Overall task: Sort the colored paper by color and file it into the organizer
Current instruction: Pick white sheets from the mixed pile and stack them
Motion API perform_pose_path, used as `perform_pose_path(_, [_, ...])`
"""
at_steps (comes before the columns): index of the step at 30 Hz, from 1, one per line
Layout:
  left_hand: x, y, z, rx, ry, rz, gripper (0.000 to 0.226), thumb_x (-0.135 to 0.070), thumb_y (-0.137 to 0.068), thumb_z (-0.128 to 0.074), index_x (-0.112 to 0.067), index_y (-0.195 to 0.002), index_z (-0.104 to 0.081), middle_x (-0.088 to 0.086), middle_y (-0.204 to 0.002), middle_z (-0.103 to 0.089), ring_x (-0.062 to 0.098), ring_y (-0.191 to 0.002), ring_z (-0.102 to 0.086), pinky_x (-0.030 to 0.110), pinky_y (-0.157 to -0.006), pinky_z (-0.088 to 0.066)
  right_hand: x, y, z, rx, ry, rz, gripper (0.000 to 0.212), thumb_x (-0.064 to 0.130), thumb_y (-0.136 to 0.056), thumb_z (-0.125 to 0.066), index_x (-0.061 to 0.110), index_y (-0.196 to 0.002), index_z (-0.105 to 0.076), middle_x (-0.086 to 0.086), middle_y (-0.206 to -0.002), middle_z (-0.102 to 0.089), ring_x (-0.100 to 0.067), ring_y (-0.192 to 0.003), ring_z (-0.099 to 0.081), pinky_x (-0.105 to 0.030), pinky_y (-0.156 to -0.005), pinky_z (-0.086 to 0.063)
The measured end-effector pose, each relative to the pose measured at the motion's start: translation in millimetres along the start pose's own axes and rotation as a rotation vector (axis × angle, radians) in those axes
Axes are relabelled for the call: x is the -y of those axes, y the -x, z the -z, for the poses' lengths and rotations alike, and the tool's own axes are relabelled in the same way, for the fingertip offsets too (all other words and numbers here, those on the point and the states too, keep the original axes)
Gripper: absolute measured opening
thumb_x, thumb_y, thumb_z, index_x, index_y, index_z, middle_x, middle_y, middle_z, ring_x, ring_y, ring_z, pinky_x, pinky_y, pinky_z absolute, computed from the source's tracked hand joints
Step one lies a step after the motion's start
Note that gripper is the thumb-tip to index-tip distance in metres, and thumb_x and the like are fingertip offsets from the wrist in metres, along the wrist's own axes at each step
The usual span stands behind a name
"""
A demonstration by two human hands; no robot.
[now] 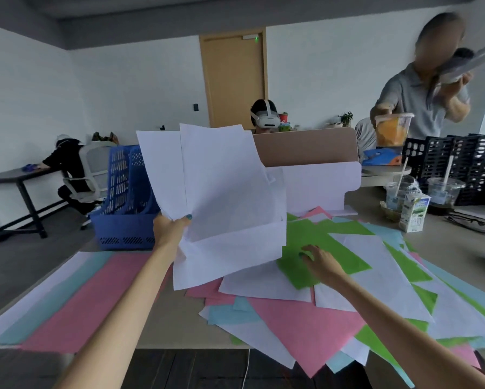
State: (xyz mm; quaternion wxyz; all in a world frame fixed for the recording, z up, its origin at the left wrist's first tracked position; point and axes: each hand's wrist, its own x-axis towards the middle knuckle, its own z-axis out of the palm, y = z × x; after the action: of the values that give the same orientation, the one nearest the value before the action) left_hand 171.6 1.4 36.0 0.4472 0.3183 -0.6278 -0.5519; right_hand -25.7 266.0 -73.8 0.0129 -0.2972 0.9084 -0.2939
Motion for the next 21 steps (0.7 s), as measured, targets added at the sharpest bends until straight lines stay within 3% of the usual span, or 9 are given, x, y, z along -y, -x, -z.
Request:
perform_pose_path(4, [-2, 6, 3, 0.101, 0.046, 0.012, 0.041, 0.002, -0.079, -0.072, -0.002, -0.118, -0.059, 0.002, -0.110, -0.061, 0.020, -0.097, -0.058, 0.030, -0.087, -0.046, 31, -5, 22, 0.064, -0.816, -0.054, 0.045, 0.035, -0.103, -0.033, 0.008, -0.134, -0.050, -0.010, -0.134, -0.056, -0.024, -0.120, -0.054, -0.033, -0.099, -0.039])
perform_pose_path(7, [7, 10, 6, 0.162, 0.041, 0.043, 0.040, 0.002, -0.077, -0.074, -0.004, -0.114, -0.061, 0.005, -0.110, -0.064, 0.021, -0.096, -0.060, 0.030, -0.088, -0.047, 42, -4, 34, 0.128, -1.159, -0.077, 0.056, 0.049, -0.100, -0.027, 0.008, -0.124, -0.056, -0.010, -0.119, -0.065, -0.023, -0.106, -0.063, -0.036, -0.092, -0.048])
perform_pose_path(11, [18, 18, 5, 0.238, 0.006, 0.123, 0.040, -0.002, -0.076, -0.077, -0.006, -0.112, -0.061, 0.003, -0.104, -0.065, 0.020, -0.092, -0.061, 0.028, -0.084, -0.046, 48, -3, 41, 0.173, -1.217, -0.096, 0.049, 0.051, -0.094, -0.046, 0.012, -0.116, -0.064, -0.005, -0.109, -0.071, -0.023, -0.101, -0.067, -0.037, -0.088, -0.051])
perform_pose_path(15, [26, 19, 4, 0.395, -0.019, 0.220, 0.050, -0.008, -0.071, -0.082, -0.009, -0.117, -0.062, 0.004, -0.108, -0.068, 0.020, -0.096, -0.064, 0.032, -0.089, -0.049, 47, -2, 38, 0.063, -1.235, -0.130, 0.043, 0.018, -0.074, -0.077, 0.002, -0.112, -0.066, -0.010, -0.102, -0.072, -0.024, -0.086, -0.070, -0.035, -0.078, -0.058])
perform_pose_path(18, [27, 22, -1, 0.497, -0.030, 0.262, 0.048, -0.008, -0.073, -0.080, -0.014, -0.116, -0.061, 0.003, -0.108, -0.068, 0.020, -0.098, -0.064, 0.033, -0.090, -0.049, 41, -4, 37, -0.014, -1.262, -0.125, 0.033, 0.001, -0.077, -0.072, -0.001, -0.110, -0.067, -0.013, -0.096, -0.071, -0.023, -0.075, -0.069, -0.037, -0.076, -0.058])
perform_pose_path(21, [27, 26, -4, 0.591, -0.013, 0.300, 0.037, -0.006, -0.078, -0.075, -0.016, -0.112, -0.064, 0.001, -0.106, -0.070, 0.018, -0.099, -0.065, 0.031, -0.090, -0.049, 33, -12, 41, -0.046, -1.274, -0.118, 0.029, -0.001, -0.077, -0.071, 0.002, -0.105, -0.068, -0.011, -0.092, -0.072, -0.025, -0.077, -0.069, -0.037, -0.073, -0.059])
